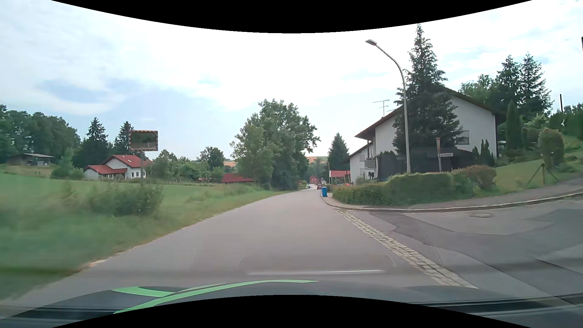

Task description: Follow the waypoints while adhering to traffic rules and regulations

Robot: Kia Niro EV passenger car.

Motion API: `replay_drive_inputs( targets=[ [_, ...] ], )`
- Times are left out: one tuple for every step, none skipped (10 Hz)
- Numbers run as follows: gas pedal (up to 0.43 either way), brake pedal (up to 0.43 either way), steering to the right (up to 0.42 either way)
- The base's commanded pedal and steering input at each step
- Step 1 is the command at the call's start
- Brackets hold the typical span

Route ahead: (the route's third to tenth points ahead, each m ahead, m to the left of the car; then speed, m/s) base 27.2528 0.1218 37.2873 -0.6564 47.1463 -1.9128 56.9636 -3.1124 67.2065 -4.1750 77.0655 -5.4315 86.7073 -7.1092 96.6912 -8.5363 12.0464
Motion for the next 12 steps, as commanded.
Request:
replay_drive_inputs(
  targets=[
    [0.0, 0.183, 0.015],
    [0.0, 0.183, 0.011],
    [0.0, 0.183, 0.008],
    [0.0, 0.183, 0.006],
    [0.0, 0.183, 0.005],
    [0.0, 0.177, 0.004],
    [0.0, 0.171, 0.004],
    [0.0, 0.171, 0.004],
    [0.0, 0.165, 0.004],
    [0.0, 0.152, 0.004],
    [0.0, 0.152, 0.004],
    [0.0, 0.152, 0.004]
  ],
)
